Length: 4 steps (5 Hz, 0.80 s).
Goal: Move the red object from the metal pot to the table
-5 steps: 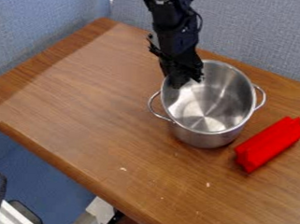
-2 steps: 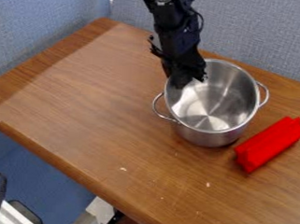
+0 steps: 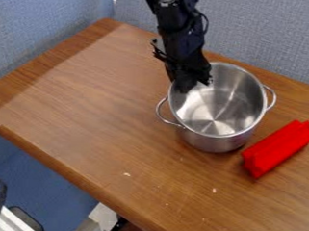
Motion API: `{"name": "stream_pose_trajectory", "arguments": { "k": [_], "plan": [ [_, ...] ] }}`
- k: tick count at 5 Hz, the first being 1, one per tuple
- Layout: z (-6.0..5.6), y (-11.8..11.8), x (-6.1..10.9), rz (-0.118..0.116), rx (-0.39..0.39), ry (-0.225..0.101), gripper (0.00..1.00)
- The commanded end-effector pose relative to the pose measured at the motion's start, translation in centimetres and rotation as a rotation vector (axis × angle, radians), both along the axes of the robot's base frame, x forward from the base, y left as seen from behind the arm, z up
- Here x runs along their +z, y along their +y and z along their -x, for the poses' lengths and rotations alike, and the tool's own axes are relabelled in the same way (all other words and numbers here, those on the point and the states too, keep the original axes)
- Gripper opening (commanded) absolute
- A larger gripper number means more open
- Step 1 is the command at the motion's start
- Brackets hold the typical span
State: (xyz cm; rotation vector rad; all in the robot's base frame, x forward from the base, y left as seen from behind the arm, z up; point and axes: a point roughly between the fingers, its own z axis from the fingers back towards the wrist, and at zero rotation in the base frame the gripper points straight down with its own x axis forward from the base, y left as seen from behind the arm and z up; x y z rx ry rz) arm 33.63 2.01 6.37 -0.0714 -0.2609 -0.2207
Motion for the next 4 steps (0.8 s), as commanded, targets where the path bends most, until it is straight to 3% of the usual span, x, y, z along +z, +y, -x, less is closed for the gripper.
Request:
{"name": "stream_pose_trajectory", "arguments": {
  "k": [1,4],
  "plan": [
    [-0.79,0.58,1.01,0.009,0.028,-0.040,0.00],
    [-1.42,0.95,0.53,0.028,0.033,-0.023,0.00]
  ]
}}
